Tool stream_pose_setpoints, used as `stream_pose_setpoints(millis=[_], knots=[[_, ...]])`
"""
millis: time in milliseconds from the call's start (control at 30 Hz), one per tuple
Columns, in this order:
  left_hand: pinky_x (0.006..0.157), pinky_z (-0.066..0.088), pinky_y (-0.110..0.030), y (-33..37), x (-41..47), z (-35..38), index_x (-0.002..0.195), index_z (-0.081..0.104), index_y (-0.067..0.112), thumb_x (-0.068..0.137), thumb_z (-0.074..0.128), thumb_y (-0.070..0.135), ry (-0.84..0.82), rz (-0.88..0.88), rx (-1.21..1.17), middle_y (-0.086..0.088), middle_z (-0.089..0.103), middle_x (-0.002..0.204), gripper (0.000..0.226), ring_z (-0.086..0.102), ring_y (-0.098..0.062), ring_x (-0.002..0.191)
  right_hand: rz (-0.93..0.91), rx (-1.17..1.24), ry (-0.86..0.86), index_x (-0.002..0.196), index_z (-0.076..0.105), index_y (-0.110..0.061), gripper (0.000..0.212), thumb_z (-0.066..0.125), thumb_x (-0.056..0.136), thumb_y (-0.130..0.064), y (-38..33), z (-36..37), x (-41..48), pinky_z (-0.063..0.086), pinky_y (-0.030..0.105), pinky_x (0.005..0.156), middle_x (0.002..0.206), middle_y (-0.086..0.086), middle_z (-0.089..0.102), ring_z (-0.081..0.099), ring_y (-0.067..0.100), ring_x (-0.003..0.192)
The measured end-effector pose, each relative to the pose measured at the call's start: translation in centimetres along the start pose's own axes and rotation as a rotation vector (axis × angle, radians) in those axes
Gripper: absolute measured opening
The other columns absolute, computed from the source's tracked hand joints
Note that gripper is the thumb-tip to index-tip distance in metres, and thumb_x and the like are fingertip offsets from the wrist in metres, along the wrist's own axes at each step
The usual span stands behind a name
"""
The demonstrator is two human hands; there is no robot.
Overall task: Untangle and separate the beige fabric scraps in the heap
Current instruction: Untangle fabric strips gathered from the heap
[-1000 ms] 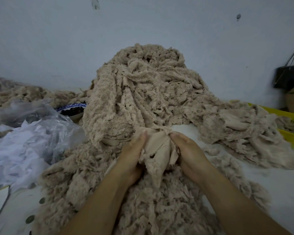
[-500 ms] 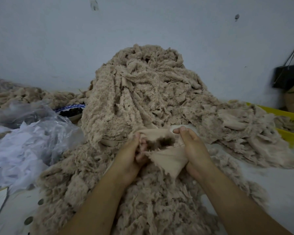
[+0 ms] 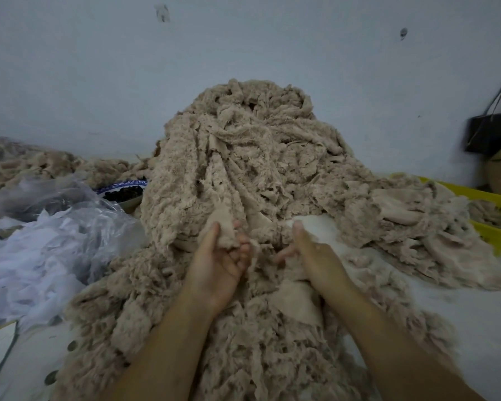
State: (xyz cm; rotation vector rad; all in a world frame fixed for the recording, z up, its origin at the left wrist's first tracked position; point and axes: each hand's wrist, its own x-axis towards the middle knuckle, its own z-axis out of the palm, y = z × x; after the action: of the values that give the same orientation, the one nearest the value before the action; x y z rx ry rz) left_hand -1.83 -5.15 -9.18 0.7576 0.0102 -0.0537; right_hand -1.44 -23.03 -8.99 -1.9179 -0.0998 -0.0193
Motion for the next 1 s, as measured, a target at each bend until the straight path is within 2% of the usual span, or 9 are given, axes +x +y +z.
stream_pose_setpoints(millis=[67, 200, 400, 533, 667, 733, 800, 867, 1000], knots=[[0.061, 0.057, -0.022, -0.7, -0.2, 0.6, 0.108, 0.067, 0.008, 0.104, 0.037, 0.042, -0.056, -0.020, 0.099, -0.011, 0.074, 0.091, 0.045, 0.073, -0.018, 0.077, -0.158, -0.008, -0.036, 0.085, 0.075, -0.033, 0.066, 0.028, 0.082, -0.080, 0.1, 1.2, -0.3, 0.045, 0.024, 0.066, 0.089, -0.005, 0.068, 0.059, -0.013, 0.087], [0.079, 0.058, -0.026, -1.2, -0.5, 1.1, 0.127, 0.061, 0.007, 0.104, 0.029, 0.047, -0.139, -0.032, 0.218, -0.024, 0.069, 0.119, 0.056, 0.070, -0.027, 0.109, -0.411, -0.174, 0.133, 0.094, 0.052, -0.035, 0.052, 0.046, 0.073, -0.082, -0.2, 1.9, -0.1, 0.044, 0.010, 0.075, 0.104, -0.020, 0.040, 0.051, -0.007, 0.094], [0.081, 0.062, -0.036, -1.6, -0.1, 0.8, 0.120, 0.064, 0.000, 0.095, 0.035, 0.053, -0.076, -0.024, 0.327, -0.028, 0.070, 0.112, 0.066, 0.073, -0.031, 0.098, -0.596, -0.339, 0.075, 0.098, 0.052, -0.032, 0.027, 0.069, 0.084, -0.048, 0.4, 2.2, 0.1, 0.042, 0.012, 0.081, 0.103, -0.026, 0.040, 0.044, -0.005, 0.100], [0.070, 0.061, -0.031, -2.0, 0.1, 0.4, 0.118, 0.066, 0.001, 0.093, 0.035, 0.060, -0.056, -0.039, 0.444, -0.025, 0.073, 0.106, 0.071, 0.075, -0.029, 0.092, -0.669, -0.405, 0.162, 0.092, 0.063, -0.018, 0.008, 0.064, 0.095, -0.026, 0.6, 2.0, 0.4, 0.033, 0.011, 0.078, 0.093, -0.027, 0.039, 0.037, 0.002, 0.092], [0.062, 0.058, -0.033, -2.0, 0.1, 0.2, 0.072, 0.078, 0.011, 0.076, 0.054, 0.071, 0.083, 0.067, 0.616, -0.017, 0.072, 0.076, 0.065, 0.070, -0.026, 0.063, -0.626, -0.379, 0.160, 0.077, 0.048, -0.030, 0.020, 0.054, 0.096, -0.032, 0.3, 1.6, 0.3, 0.034, 0.016, 0.075, 0.086, -0.021, 0.041, 0.039, 0.002, 0.087], [0.075, 0.058, -0.038, -1.8, 0.2, -0.1, 0.077, 0.076, 0.010, 0.076, 0.059, 0.067, 0.136, 0.070, 0.499, -0.018, 0.073, 0.082, 0.060, 0.072, -0.030, 0.079, -0.566, -0.351, 0.082, 0.073, 0.043, -0.033, 0.023, 0.055, 0.092, -0.035, 0.1, 1.9, 0.1, 0.038, 0.021, 0.072, 0.084, -0.016, 0.045, 0.043, 0.003, 0.084], [0.087, 0.055, -0.039, -1.3, 0.3, -0.1, 0.113, 0.071, 0.004, 0.084, 0.056, 0.055, 0.070, 0.023, 0.299, -0.018, 0.073, 0.111, 0.060, 0.071, -0.029, 0.105, -0.519, -0.348, -0.041, 0.072, 0.044, -0.033, 0.019, 0.057, 0.085, -0.037, 0.0, 2.4, -0.2, 0.042, 0.027, 0.068, 0.082, -0.013, 0.049, 0.046, 0.005, 0.080], [0.096, 0.053, -0.042, -0.7, 0.4, -0.1, 0.129, 0.063, 0.004, 0.091, 0.056, 0.041, 0.003, 0.023, 0.133, -0.017, 0.067, 0.127, 0.054, 0.065, -0.028, 0.117, -0.467, -0.337, -0.119, 0.073, 0.045, -0.032, 0.016, 0.058, 0.080, -0.037, 0.2, 2.7, -0.4, 0.042, 0.024, 0.064, 0.080, -0.011, 0.052, 0.047, 0.004, 0.074], [0.109, 0.043, -0.044, 0.2, 0.8, -0.4, 0.120, 0.071, 0.007, 0.098, 0.053, 0.026, -0.009, 0.075, -0.072, -0.015, 0.067, 0.117, 0.034, 0.062, -0.026, 0.114, -0.342, -0.185, -0.193, 0.079, 0.045, -0.033, 0.017, 0.060, 0.087, -0.028, 0.6, 2.6, -0.2, 0.035, 0.018, 0.054, 0.069, -0.016, 0.050, 0.043, 0.000, 0.058]])
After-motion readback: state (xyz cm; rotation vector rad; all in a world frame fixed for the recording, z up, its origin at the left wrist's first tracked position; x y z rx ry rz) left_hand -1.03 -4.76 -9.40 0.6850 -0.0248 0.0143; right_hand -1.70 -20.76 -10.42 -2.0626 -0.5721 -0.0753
